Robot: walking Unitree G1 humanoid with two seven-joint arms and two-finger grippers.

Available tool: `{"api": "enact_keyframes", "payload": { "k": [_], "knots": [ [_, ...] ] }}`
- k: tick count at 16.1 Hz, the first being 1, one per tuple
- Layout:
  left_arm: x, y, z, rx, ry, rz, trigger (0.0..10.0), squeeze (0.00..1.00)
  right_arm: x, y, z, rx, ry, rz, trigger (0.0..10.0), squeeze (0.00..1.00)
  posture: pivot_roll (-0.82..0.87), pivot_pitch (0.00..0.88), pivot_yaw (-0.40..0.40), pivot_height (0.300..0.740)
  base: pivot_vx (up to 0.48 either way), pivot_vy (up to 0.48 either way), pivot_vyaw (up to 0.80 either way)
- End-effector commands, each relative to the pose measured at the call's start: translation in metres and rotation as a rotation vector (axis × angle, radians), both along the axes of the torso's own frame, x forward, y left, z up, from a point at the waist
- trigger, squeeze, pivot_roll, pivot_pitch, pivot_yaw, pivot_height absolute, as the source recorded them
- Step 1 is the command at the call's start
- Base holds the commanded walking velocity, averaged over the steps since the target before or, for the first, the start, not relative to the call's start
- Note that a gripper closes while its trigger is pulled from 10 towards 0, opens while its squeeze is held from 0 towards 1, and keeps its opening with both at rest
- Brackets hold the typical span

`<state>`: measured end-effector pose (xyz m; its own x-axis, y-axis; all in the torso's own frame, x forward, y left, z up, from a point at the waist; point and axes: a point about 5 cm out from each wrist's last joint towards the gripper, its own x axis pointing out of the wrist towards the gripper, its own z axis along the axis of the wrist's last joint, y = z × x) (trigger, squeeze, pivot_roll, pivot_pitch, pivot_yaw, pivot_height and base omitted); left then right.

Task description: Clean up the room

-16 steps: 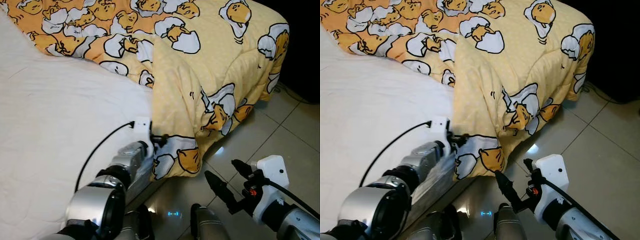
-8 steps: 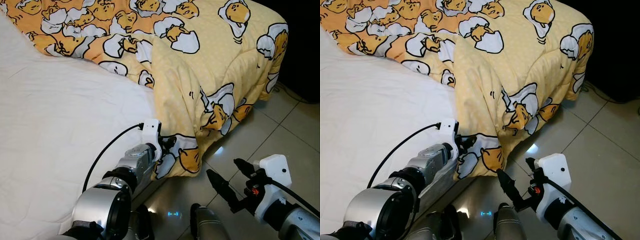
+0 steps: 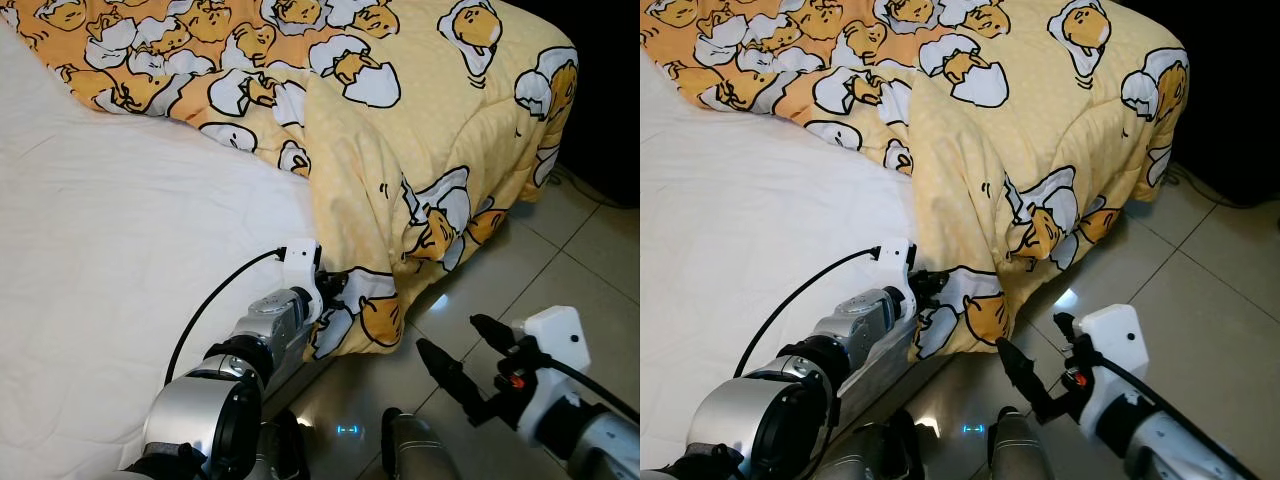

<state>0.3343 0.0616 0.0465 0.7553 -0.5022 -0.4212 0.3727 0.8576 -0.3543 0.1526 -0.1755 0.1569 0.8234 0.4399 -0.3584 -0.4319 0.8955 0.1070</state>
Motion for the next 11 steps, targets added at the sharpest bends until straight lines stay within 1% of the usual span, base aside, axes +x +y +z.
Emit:
{"api": "enact_keyframes", "payload": {
  "k": [1,3,5,6,8,11],
  "knots": [
    [-0.006,0.002,-0.009,0.001,0.04,-0.004,0.0,0.0,-0.003,-0.001,0.0,0.012,0.015,0.016,10.0,0.0,-0.43,0.246,0.129,0.74,0.0,0.0,0.0],
    [-0.007,-0.001,-0.008,0.005,0.034,-0.039,0.0,0.0,-0.006,-0.017,0.002,-0.007,0.049,0.098,10.0,0.0,-0.43,0.239,0.131,0.74,0.0,0.0,0.0],
    [-0.007,-0.002,-0.008,0.008,0.033,-0.049,0.0,0.0,-0.007,-0.022,0.003,-0.006,0.055,0.124,10.0,0.0,-0.42,0.238,0.135,0.74,0.0,0.0,0.0],
    [-0.008,-0.002,-0.009,0.026,0.025,-0.088,0.0,0.0,-0.009,-0.036,0.005,-0.003,0.065,0.165,10.0,0.0,-0.42,0.235,0.142,0.74,0.0,0.0,0.0],
    [-0.01,-0.001,-0.01,0.048,0.011,-0.16,0.0,0.0,-0.01,-0.051,0.006,0.001,0.07,0.209,10.0,0.0,-0.41,0.233,0.143,0.74,0.0,0.0,0.0],
    [-0.011,0.002,-0.01,0.034,0.005,-0.193,0.0,0.0,-0.007,-0.053,0.003,0.0,0.064,0.216,10.0,0.0,-0.39,0.23,0.141,0.74,0.0,0.0,0.0]
  ]
}}
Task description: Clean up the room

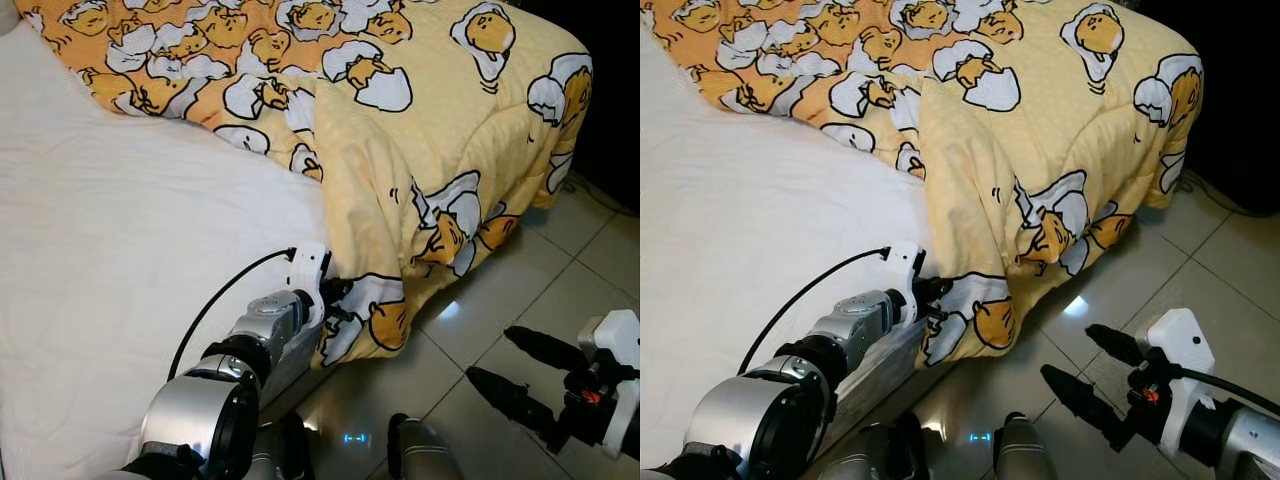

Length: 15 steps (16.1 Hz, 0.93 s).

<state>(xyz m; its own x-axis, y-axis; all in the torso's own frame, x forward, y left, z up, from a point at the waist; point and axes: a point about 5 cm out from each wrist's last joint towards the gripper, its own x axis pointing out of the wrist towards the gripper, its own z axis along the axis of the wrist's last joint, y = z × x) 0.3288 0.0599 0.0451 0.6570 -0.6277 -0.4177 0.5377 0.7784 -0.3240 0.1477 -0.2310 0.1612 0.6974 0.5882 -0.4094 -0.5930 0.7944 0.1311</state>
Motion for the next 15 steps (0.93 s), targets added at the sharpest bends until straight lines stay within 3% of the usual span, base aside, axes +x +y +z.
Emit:
{"api": "enact_keyframes", "payload": {
  "k": [1,3,6,8,11,14,15],
  "knots": [
    [-0.007,0.007,-0.01,0.02,0.025,-0.023,0.0,0.0,-0.001,0.003,-0.003,0.01,-0.002,0.013,10.0,0.0,-0.38,0.229,0.143,0.74,0.0,0.0,0.0],
    [-0.01,0.012,-0.012,0.042,0.019,-0.086,0.0,0.0,0.0,0.004,-0.003,0.013,-0.01,0.018,10.0,0.0,-0.38,0.229,0.145,0.74,0.0,0.0,0.0],
    [-0.048,0.028,-0.04,0.134,0.077,-0.504,0.0,0.0,0.0,0.009,-0.006,0.02,-0.022,0.05,10.0,0.0,-0.34,0.213,0.149,0.74,0.0,0.0,0.0],
    [-0.074,0.026,-0.051,0.15,0.061,-0.654,0.0,0.0,0.0,0.012,-0.009,0.014,-0.017,0.063,10.0,0.0,-0.34,0.213,0.15,0.74,0.0,0.0,0.0],
    [-0.1,0.014,-0.049,0.11,0.045,-0.7,0.0,0.0,-0.004,0.015,-0.014,0.005,0.002,0.077,10.0,0.0,-0.31,0.208,0.151,0.74,0.0,0.0,0.0],
    [-0.149,-0.001,-0.031,0.04,0.057,-0.717,0.0,0.0,-0.01,0.022,-0.022,0.011,0.029,0.102,10.0,0.0,-0.28,0.204,0.141,0.74,0.0,0.0,0.0],
    [-0.154,-0.003,-0.03,0.042,0.056,-0.701,0.0,0.0,-0.009,0.023,-0.023,0.011,0.03,0.104,10.0,0.0,-0.28,0.206,0.144,0.74,0.0,0.0,0.0]
  ]
}}
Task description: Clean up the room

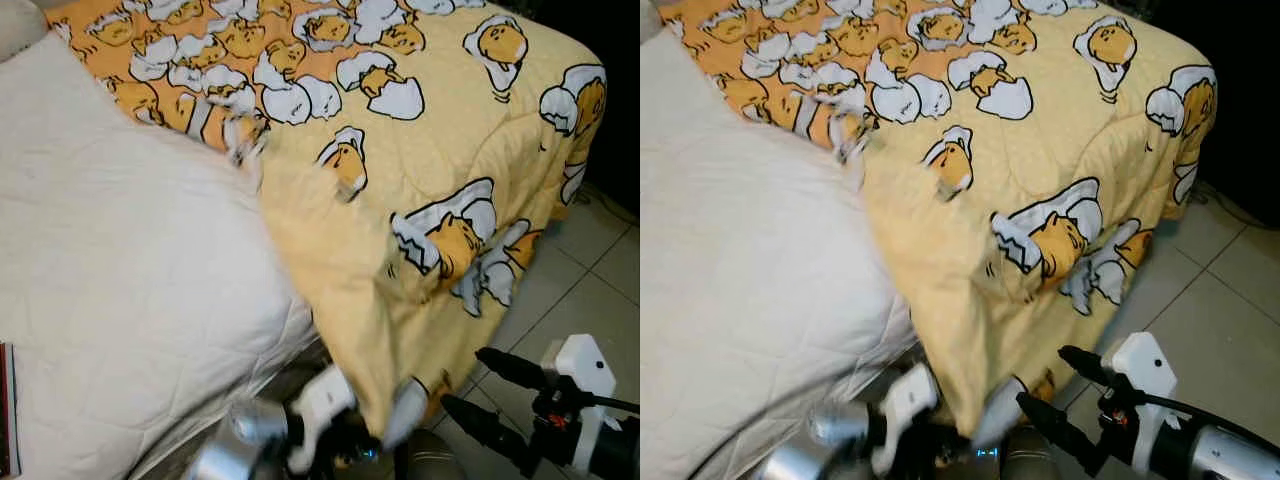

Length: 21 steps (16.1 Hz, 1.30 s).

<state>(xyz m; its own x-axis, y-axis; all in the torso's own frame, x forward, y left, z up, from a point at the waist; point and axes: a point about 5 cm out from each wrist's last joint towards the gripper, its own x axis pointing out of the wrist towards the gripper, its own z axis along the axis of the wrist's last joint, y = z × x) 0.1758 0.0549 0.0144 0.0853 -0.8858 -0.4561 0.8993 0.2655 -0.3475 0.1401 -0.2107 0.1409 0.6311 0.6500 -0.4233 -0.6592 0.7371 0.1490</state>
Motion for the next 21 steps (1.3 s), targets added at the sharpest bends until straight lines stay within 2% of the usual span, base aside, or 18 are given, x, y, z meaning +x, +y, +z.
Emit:
{"api": "enact_keyframes", "payload": {
  "k": [1,2,18,19,20,21],
  "knots": [
    [-0.002,-0.001,0.003,0.022,0.007,0.087,10.0,0.0,0.0,0.004,-0.003,0.006,0.003,0.017,10.0,0.0,-0.28,0.208,0.147,0.74,0.0,0.0,0.0],
    [0.004,-0.003,0.005,0.007,0.001,0.164,10.0,0.12,0.001,0.005,-0.004,0.005,-0.002,0.016,10.0,0.0,-0.28,0.209,0.147,0.74,0.0,0.0,0.0],
    [0.004,-0.003,0.005,0.007,0.001,0.164,10.0,0.12,0.001,0.005,-0.004,0.005,-0.002,0.016,10.0,0.0,-0.28,0.209,0.147,0.74,0.0,0.0,0.0],
    [0.005,-0.003,0.011,0.018,-0.011,0.179,10.0,1.0,0.002,0.005,-0.004,0.002,-0.006,0.015,10.0,0.0,-0.29,0.209,0.152,0.74,0.0,0.0,0.0],
    [0.034,0.0,0.02,0.095,-0.049,0.203,10.0,1.0,0.004,0.007,-0.009,-0.019,-0.008,-0.008,10.0,0.0,-0.29,0.173,0.164,0.74,0.0,0.0,0.0],
    [0.046,0.001,0.024,0.123,-0.062,0.213,10.0,1.0,0.006,0.008,-0.012,-0.028,-0.008,-0.017,10.0,0.0,-0.29,0.173,0.166,0.74,0.0,0.0,0.0]
  ]
}}
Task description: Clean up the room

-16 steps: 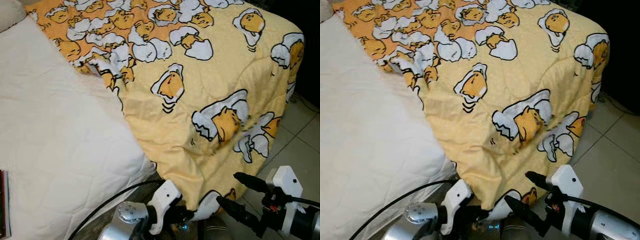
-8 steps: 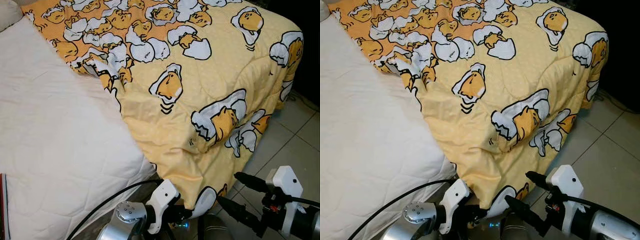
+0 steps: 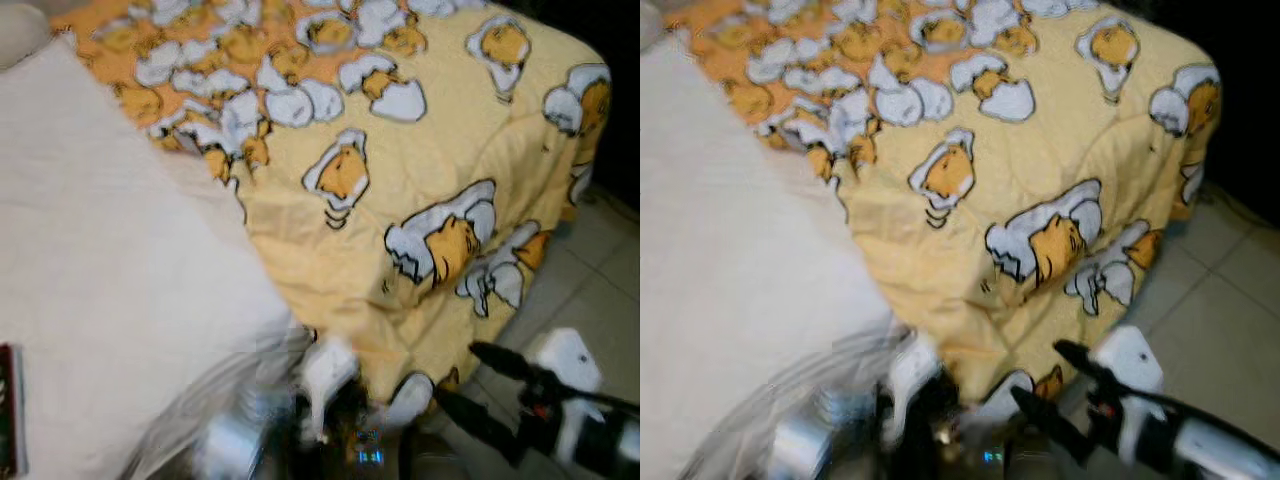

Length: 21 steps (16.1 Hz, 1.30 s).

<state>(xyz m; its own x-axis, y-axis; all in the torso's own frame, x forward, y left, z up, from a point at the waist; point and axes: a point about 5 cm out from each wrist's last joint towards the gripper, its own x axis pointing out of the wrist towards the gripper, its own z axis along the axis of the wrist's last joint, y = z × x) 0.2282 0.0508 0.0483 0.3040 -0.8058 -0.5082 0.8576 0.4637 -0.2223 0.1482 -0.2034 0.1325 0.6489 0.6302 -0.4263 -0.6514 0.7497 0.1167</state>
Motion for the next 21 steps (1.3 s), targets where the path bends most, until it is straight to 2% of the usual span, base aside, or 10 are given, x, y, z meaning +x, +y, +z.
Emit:
{"api": "enact_keyframes", "payload": {
  "k": [1,6,8,9,10,12,17,19,20,21],
  "knots": [
    [-0.006,0.005,-0.01,0.032,0.045,0.019,10.0,1.0,-0.002,0.001,-0.003,-0.003,0.012,-0.003,10.0,0.0,-0.29,0.173,0.166,0.74,0.0,0.0,0.0],
    [0.0,0.01,-0.013,0.052,0.063,0.043,10.0,1.0,-0.001,0.002,-0.006,-0.005,0.008,-0.009,10.0,0.0,-0.29,0.166,0.164,0.74,0.0,0.0,0.0],
    [0.02,0.017,-0.011,0.004,0.005,0.192,10.0,1.0,0.004,0.002,-0.005,-0.005,-0.008,-0.017,10.0,0.0,-0.3,0.169,0.17,0.74,0.0,0.0,0.0],
    [0.041,0.03,-0.007,-0.04,-0.047,0.385,10.0,1.0,0.006,0.004,-0.004,-0.003,-0.024,-0.03,10.0,0.0,-0.31,0.172,0.177,0.74,0.0,0.0,0.0],
    [0.05,0.038,-0.007,-0.049,-0.05,0.474,10.0,1.0,0.006,0.005,-0.003,-0.003,-0.03,-0.036,10.0,0.0,-0.31,0.171,0.179,0.74,0.0,0.0,0.0],
    [0.071,0.066,-0.009,0.039,-0.099,0.629,10.0,1.0,0.008,0.007,-0.004,0.001,-0.043,-0.048,10.0,0.0,-0.31,0.176,0.18,0.74,0.0,0.0,0.0],
    [0.092,0.112,-0.008,0.097,-0.164,0.911,10.0,1.0,0.015,0.014,-0.002,0.023,-0.066,-0.048,10.0,0.0,-0.31,0.176,0.175,0.74,0.0,0.0,0.0],
    [0.096,0.122,-0.01,0.001,-0.11,0.999,10.0,1.0,0.016,0.016,-0.002,0.034,-0.065,-0.033,10.0,0.0,-0.3,0.175,0.158,0.74,0.0,0.0,0.0],
    [0.097,0.118,-0.01,-0.029,-0.09,0.99,10.0,0.56,0.017,0.016,-0.003,0.035,-0.064,-0.029,10.0,0.0,-0.29,0.177,0.156,0.74,0.0,0.0,0.0],
    [0.098,0.114,-0.012,-0.068,-0.058,0.994,10.0,0.25,0.019,0.017,-0.003,0.035,-0.063,-0.024,10.0,0.0,-0.29,0.18,0.152,0.74,0.0,0.0,0.0]
  ]
}}
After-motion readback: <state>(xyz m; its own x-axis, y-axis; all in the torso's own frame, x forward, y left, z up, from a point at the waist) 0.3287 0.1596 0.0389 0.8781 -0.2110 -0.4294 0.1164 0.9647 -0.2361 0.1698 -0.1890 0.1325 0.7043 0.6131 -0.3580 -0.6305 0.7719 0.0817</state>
